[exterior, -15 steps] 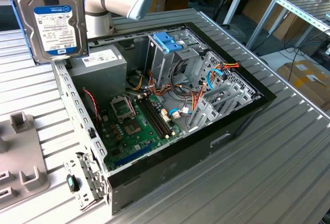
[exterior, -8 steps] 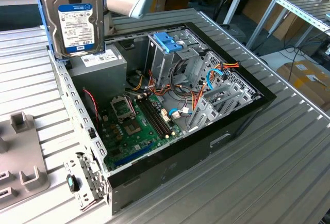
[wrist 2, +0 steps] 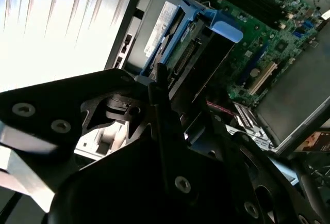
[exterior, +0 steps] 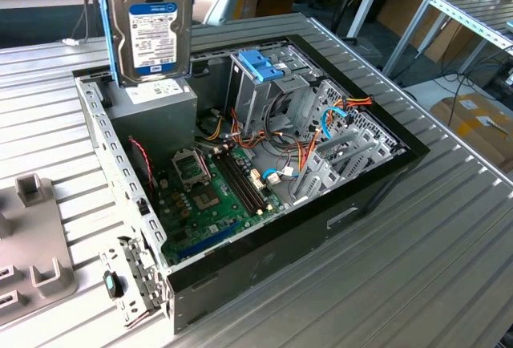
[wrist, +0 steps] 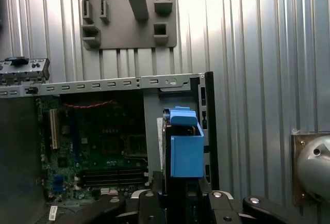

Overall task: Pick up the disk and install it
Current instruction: 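Pick up the disk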

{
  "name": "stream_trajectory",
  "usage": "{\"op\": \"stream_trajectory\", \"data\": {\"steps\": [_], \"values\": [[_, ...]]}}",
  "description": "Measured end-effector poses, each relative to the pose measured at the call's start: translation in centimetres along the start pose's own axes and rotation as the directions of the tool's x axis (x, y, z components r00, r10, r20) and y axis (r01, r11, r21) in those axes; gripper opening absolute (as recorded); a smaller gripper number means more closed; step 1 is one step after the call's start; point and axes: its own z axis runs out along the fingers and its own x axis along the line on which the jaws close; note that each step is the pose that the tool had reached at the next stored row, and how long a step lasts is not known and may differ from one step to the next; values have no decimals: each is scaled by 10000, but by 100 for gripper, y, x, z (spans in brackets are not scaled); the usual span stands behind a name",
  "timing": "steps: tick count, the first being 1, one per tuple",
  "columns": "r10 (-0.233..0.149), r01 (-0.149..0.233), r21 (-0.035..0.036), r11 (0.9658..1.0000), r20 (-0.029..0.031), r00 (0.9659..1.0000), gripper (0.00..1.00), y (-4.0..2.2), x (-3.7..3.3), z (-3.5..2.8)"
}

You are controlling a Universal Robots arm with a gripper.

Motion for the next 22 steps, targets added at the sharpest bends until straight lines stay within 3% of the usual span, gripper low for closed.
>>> {"op": "stream_trajectory", "data": {"steps": [3, 5, 9, 10, 17, 20, 22], "values": [[0, 0, -2, 10000, 0, 10000, 35, -127, -8, 3], [-1, 1, -5, 10000, 0, 10000, 35, -307, -20, 8], [-1, 1, -7, 10000, -1, 10000, 35, -481, -31, 12], [-1, 1, -8, 10000, -1, 10000, 35, -558, -37, 14], [-1, 1, -11, 10000, -1, 10000, 35, -878, -58, 21], [0, 0, -12, 10000, -1, 10000, 35, -1047, -68, 25], [-1, 1, -12, 10000, -1, 10000, 35, -1108, -73, 27]]}}
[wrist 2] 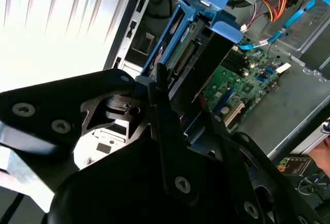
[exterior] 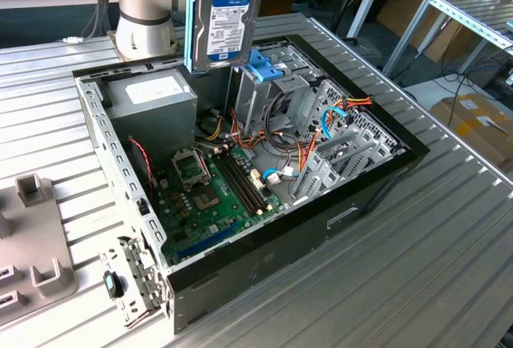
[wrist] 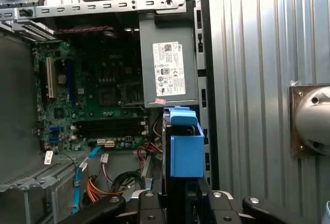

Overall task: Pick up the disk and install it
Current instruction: 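Pick up the disk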

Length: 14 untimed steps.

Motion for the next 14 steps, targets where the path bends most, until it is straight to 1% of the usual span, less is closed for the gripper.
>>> {"op": "stream_trajectory", "data": {"steps": [3, 4, 5, 7, 8, 9, 11, 12, 14], "values": [[0, 0, -1, 10000, -1, 10000, 35, -103, -7, 2], [0, 0, 0, 10000, 1, 10000, 35, -149, -10, 4], [0, 0, 0, 10000, 2, 10000, 35, -224, -14, 6], [0, 0, 0, 10000, 1, 10000, 35, -307, -20, 8], [0, 0, 0, 10000, 1, 10000, 35, -360, -24, 9], [1, -1, -1, 10000, 0, 10000, 35, -397, -26, 9], [0, 0, -1, 10000, 0, 10000, 35, -559, -37, 13], [0, 0, -1, 10000, 1, 10000, 35, -626, -41, 15], [0, 0, -1, 10000, 0, 10000, 35, -785, -52, 18]]}}
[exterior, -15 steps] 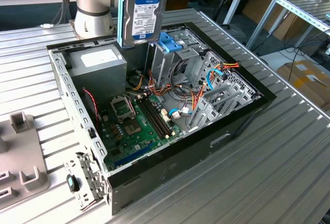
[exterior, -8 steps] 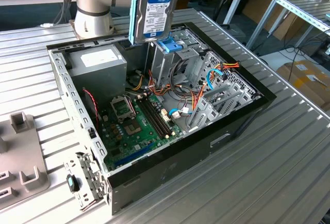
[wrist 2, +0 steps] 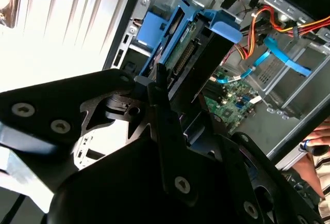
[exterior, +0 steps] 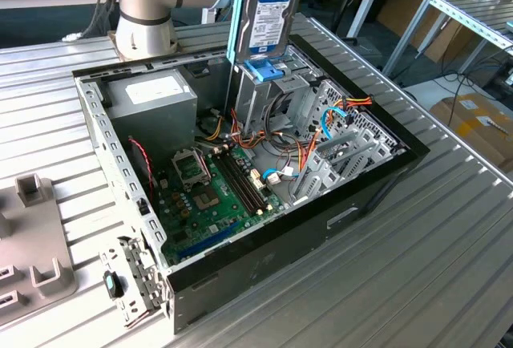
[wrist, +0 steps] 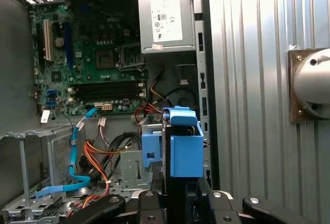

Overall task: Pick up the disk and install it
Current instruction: 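Pick up the disk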

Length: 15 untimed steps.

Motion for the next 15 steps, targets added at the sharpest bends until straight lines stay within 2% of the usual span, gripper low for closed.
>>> {"op": "stream_trajectory", "data": {"steps": [1, 2, 4, 5, 7, 15], "values": [[-1, 1, 0, 10000, 1, 10000, 35, -71, -5, 2], [0, 0, 0, 10000, 0, 10000, 35, -105, -7, 3], [0, 0, 0, 10000, 1, 10000, 35, -226, -14, 6], [0, 0, 0, 10000, 1, 10000, 35, -254, -17, 6], [-1, 1, 0, 10000, 3, 10000, 35, -289, -19, 8], [0, 0, 0, 10000, 0, 10000, 35, -292, -9, 7]]}}
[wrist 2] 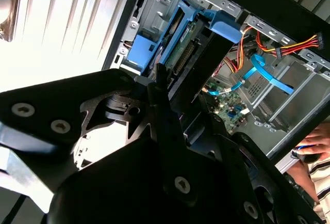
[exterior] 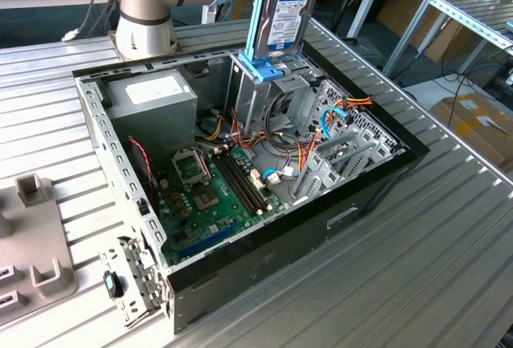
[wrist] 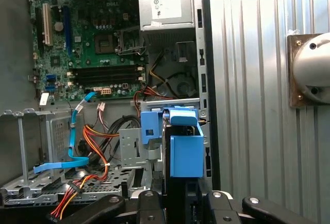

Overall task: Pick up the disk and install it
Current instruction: 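Pick up the disk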

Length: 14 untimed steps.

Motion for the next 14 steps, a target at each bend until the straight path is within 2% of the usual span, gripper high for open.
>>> {"op": "stream_trajectory", "data": {"steps": [14], "values": [[0, 0, 0, 10000, -3, 10000, 35, -6, 98, 3]]}}
